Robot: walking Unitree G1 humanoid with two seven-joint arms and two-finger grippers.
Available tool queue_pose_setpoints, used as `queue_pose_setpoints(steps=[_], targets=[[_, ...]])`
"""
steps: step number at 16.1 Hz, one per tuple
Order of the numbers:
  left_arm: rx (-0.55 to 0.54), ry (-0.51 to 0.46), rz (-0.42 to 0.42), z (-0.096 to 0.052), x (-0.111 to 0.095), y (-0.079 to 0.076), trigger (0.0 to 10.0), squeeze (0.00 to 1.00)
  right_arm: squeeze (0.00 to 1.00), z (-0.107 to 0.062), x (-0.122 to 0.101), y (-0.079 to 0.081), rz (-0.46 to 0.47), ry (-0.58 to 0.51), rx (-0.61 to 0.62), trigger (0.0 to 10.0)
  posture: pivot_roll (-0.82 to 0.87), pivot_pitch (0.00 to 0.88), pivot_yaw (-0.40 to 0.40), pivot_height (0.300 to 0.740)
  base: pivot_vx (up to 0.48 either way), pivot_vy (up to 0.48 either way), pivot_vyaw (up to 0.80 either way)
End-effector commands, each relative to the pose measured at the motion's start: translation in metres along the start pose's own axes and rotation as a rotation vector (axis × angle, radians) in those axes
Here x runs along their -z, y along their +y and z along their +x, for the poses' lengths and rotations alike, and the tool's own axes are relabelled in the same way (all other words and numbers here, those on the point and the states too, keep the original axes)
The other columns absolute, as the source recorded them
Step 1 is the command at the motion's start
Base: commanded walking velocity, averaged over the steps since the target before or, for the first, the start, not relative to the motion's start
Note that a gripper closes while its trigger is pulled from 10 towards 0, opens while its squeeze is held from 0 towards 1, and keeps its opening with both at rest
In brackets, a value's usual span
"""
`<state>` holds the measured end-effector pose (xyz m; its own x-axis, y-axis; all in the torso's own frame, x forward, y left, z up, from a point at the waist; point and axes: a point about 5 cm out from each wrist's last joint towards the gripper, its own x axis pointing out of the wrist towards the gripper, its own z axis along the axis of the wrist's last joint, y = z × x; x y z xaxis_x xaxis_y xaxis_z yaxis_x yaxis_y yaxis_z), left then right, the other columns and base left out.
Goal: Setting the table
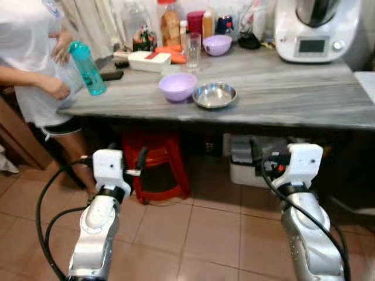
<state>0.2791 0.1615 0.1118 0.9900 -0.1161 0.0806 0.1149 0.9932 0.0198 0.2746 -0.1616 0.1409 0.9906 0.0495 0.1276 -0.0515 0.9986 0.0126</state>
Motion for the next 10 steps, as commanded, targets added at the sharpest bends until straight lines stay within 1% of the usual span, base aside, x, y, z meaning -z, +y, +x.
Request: queue_pose_setpoints(steps=[1, 3, 5, 6, 10], targets=[[-0.004, -0.007, 0.000, -0.0023, -0.0006, 0.0085, 10.0, 0.00, 0.00, 0.0034, -0.0042, 0.0072, 0.010, -0.020, -0.019, 10.0, -0.04, 0.000, 0.118, 0.740, 0.000, 0.000, 0.00], [-0.008, 0.003, -0.005, -0.0014, 0.0016, 0.0052, 10.0, 0.00, 0.00, 0.0039, -0.0035, 0.0072, 0.008, -0.016, -0.021, 10.0, -0.04, 0.000, 0.116, 0.740, 0.000, 0.000, 0.00], [-0.008, 0.007, -0.002, -0.0010, 0.0026, 0.0026, 10.0, 0.00, 0.00, 0.0045, -0.0029, 0.0064, 0.005, -0.012, -0.024, 10.0, -0.04, 0.000, 0.115, 0.740, 0.000, 0.000, -0.46], [-0.006, 0.009, 0.006, -0.0011, 0.0031, 0.0022, 10.0, 0.00, 0.00, 0.0047, -0.0024, 0.0064, 0.004, -0.010, -0.024, 10.0, -0.04, 0.000, 0.114, 0.740, 0.000, 0.000, -0.57], [0.000, 0.013, 0.014, -0.0011, 0.0054, 0.0008, 10.0, 0.00, 0.00, 0.0060, -0.0016, 0.0076, 0.002, -0.006, -0.028, 10.0, -0.04, 0.000, 0.110, 0.740, 0.000, 0.000, -0.80]])
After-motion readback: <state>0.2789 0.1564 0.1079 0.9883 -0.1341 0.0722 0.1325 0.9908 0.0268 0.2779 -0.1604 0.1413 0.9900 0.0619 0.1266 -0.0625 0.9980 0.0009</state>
